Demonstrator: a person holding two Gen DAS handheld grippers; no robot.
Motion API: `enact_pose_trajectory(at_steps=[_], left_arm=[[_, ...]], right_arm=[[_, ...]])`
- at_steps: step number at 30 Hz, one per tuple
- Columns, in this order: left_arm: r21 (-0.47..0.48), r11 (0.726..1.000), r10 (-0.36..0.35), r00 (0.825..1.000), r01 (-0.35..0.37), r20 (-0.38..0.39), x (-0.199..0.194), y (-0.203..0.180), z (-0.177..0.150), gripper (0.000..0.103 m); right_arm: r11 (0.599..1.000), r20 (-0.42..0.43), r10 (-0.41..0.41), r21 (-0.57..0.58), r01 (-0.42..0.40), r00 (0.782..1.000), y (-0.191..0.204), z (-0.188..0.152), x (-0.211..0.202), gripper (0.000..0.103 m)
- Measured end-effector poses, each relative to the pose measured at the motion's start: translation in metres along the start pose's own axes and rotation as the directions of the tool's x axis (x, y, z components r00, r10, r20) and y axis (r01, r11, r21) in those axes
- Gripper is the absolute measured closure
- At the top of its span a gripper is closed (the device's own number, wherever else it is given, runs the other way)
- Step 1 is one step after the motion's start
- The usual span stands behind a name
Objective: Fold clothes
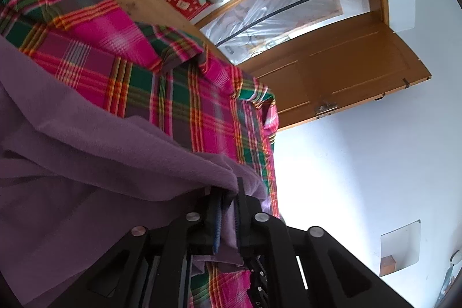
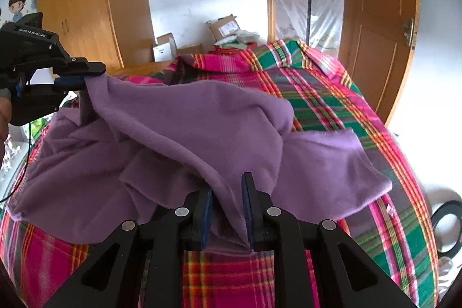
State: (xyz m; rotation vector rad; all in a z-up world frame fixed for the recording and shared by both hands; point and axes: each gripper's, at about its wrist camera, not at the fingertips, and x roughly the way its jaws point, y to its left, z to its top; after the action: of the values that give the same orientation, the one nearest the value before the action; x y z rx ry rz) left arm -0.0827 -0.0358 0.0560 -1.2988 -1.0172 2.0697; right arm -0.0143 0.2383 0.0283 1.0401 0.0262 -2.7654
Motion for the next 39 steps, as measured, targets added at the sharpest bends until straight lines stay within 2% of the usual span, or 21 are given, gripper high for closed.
enact_pose_trajectory(at_steps=[3,8,12,14,15,18,24,29,34,39], left_arm=[[-0.02,1.0,0.018,0.999,-0.019,-0.049,0.014,0.005,-0.004,0.082],[-0.032,0.997,0.063,0.993,-0.067,-0.098,0.029,0.011,-0.009,0.082],[-0.052,0.994,0.086,0.989,-0.093,-0.119,0.038,0.017,-0.011,0.082],[-0.056,0.993,0.091,0.987,-0.099,-0.13,0.041,0.019,-0.013,0.082],[-0.055,0.993,0.093,0.987,-0.1,-0.13,0.042,0.019,-0.014,0.082],[-0.038,0.994,0.099,0.988,-0.104,-0.116,0.039,0.016,-0.014,0.093],[-0.026,0.998,0.06,0.994,-0.062,-0.093,0.03,0.006,-0.012,0.095],[-0.002,1.0,0.025,0.997,-0.025,-0.079,0.023,-0.009,-0.009,0.095],[0.01,1.0,0.002,0.998,-0.001,-0.067,0.019,-0.016,-0.006,0.095],[0.032,0.999,-0.022,0.999,0.023,-0.036,0.007,-0.027,0.0,0.095]], right_arm=[[1.0,-0.014,0.001,0.006,-0.001,1.0,-0.004,-0.005,0.003,0.083],[1.0,-0.008,-0.008,-0.008,0.007,1.0,-0.006,-0.007,0.002,0.083],[1.0,0.018,-0.014,-0.008,0.014,1.0,-0.008,-0.005,-0.003,0.094],[1.0,0.028,-0.011,-0.003,0.011,1.0,-0.01,-0.003,-0.005,0.096],[1.0,0.031,-0.007,-0.005,0.007,0.999,-0.011,-0.002,-0.006,0.097],[1.0,0.041,0.002,-0.019,-0.001,0.999,-0.011,0.002,-0.01,0.098],[0.999,0.102,-0.022,-0.038,0.026,0.995,-0.014,0.018,-0.025,0.099],[0.994,0.172,-0.066,-0.08,0.08,0.983,-0.015,0.034,-0.04,0.099],[0.976,0.236,-0.124,-0.144,0.161,0.964,-0.004,0.047,-0.05,0.099],[0.955,0.313,-0.148,-0.201,0.218,0.938,0.008,0.064,-0.063,0.1]])
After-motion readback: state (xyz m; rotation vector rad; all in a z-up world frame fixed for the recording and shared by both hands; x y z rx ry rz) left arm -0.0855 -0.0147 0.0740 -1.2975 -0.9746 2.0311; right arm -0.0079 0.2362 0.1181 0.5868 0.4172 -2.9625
